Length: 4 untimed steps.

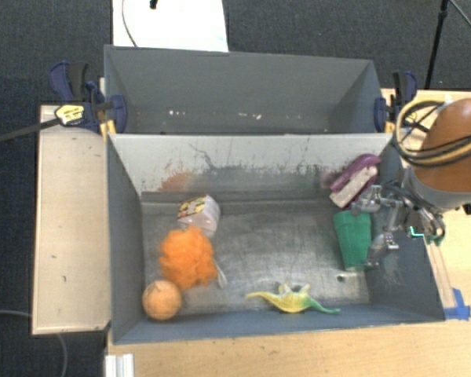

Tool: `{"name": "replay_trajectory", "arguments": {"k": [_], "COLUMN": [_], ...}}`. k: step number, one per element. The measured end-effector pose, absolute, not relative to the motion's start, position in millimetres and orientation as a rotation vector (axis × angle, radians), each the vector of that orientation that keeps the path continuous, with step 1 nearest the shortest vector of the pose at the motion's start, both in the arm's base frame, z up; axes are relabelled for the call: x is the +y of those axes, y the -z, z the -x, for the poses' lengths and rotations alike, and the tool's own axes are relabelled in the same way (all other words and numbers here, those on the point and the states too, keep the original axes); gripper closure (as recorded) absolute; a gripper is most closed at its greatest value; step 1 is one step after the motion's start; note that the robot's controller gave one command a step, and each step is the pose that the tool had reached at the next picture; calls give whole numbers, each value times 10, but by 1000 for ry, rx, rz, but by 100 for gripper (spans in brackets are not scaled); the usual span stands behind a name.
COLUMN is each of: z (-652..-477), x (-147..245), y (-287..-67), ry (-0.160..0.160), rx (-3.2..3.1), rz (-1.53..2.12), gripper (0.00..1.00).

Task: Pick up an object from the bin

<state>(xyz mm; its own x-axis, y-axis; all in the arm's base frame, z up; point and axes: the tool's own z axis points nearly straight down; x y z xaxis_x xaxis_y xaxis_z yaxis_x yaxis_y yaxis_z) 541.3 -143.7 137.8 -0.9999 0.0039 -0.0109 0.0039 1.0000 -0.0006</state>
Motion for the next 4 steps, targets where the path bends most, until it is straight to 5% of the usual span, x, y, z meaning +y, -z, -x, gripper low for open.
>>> {"name": "replay_trajectory", "arguments": {"k": [1,2,3,4], "z": [-5417,-5583,-5569,-5666], "x": [-1437,-1281,-1290,-1320], "y": [-1395,-1074,-1055,-1146], "ry": [3,-7,-7,2], "rx": [3129,3094,3091,2979], "rz": [2,469,520,994], "gripper": [0,0,0,0]}}
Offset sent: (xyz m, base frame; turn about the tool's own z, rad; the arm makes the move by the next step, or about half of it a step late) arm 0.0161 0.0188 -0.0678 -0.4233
